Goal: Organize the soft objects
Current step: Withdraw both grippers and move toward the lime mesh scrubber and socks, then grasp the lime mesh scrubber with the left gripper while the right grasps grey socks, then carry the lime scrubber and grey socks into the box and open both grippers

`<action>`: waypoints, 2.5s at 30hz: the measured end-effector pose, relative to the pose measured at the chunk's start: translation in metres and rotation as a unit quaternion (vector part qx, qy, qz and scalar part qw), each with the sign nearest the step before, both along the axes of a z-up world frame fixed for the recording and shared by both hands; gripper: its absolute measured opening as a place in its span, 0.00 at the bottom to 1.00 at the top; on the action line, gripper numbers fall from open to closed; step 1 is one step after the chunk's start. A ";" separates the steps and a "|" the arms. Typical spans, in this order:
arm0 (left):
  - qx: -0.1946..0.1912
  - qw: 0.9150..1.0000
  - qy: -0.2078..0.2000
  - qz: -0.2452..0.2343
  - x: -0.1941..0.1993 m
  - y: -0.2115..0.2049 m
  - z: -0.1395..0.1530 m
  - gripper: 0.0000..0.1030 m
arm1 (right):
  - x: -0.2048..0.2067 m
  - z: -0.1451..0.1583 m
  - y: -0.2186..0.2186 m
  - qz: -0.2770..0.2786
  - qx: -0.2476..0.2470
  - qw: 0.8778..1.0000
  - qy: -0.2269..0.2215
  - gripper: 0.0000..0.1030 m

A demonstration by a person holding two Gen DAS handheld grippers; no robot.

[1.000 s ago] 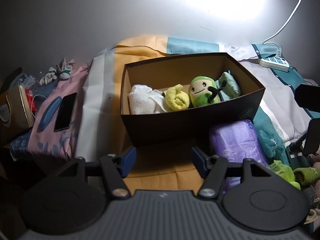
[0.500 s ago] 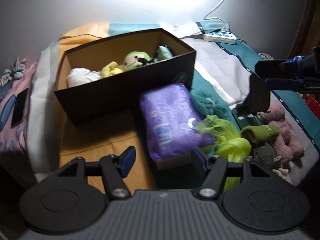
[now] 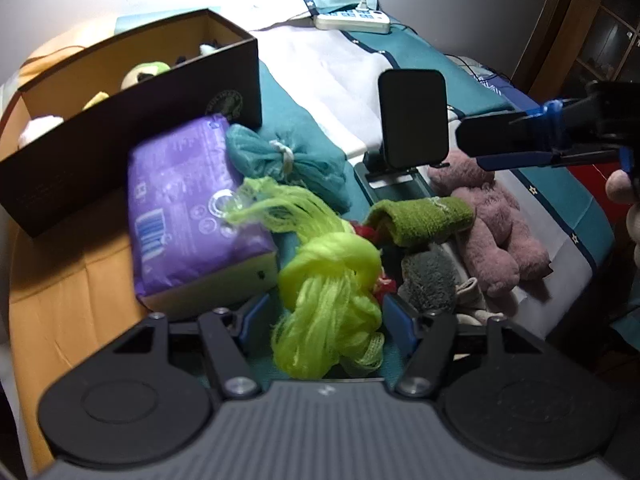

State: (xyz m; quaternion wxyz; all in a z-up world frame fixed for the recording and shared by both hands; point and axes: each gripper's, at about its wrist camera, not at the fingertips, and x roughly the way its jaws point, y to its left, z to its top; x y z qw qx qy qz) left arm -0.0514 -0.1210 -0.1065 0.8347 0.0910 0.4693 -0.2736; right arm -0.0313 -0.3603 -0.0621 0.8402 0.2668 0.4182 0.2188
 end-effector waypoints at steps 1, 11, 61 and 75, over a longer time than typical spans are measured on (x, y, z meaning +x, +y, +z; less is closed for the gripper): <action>0.001 1.000 0.003 0.001 0.001 -0.002 -0.002 0.64 | -0.001 -0.002 -0.002 0.004 -0.001 1.000 0.001 0.50; 0.002 1.000 0.019 0.007 0.005 -0.014 -0.016 0.53 | -0.011 -0.016 -0.009 0.055 0.006 0.998 0.026 0.50; -0.056 0.992 -0.113 -0.001 0.074 0.114 0.088 0.29 | 0.015 0.055 0.056 0.107 -0.038 0.993 -0.038 0.30; 0.026 0.970 -0.217 0.105 0.192 0.158 0.147 0.30 | 0.152 0.142 0.093 0.050 -0.029 0.986 -0.158 0.30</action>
